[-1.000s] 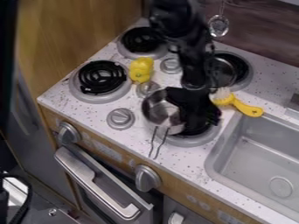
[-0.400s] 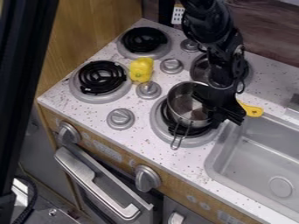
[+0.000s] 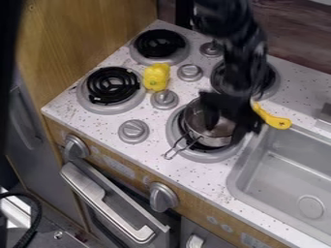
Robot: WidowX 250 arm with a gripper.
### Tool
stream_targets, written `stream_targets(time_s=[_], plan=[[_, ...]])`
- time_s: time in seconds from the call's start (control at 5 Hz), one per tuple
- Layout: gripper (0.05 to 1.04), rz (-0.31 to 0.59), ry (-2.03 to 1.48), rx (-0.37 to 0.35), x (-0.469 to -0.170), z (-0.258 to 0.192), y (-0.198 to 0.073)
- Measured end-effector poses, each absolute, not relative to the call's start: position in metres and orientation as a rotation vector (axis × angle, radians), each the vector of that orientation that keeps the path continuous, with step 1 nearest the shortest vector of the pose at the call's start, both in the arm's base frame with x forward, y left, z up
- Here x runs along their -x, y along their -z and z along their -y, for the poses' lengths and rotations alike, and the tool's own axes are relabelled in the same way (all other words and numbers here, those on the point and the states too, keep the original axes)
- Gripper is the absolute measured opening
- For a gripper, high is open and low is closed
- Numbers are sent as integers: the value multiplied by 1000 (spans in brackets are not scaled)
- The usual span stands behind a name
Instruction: Move the silver pot over the low right burner
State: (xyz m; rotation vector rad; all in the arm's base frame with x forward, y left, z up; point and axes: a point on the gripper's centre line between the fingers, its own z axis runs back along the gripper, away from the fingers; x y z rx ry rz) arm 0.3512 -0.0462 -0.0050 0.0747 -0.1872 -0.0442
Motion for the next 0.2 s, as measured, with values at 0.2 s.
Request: stream_targets(time_s=[0.2], plan=[[1004, 205, 16, -68, -349, 45, -26]])
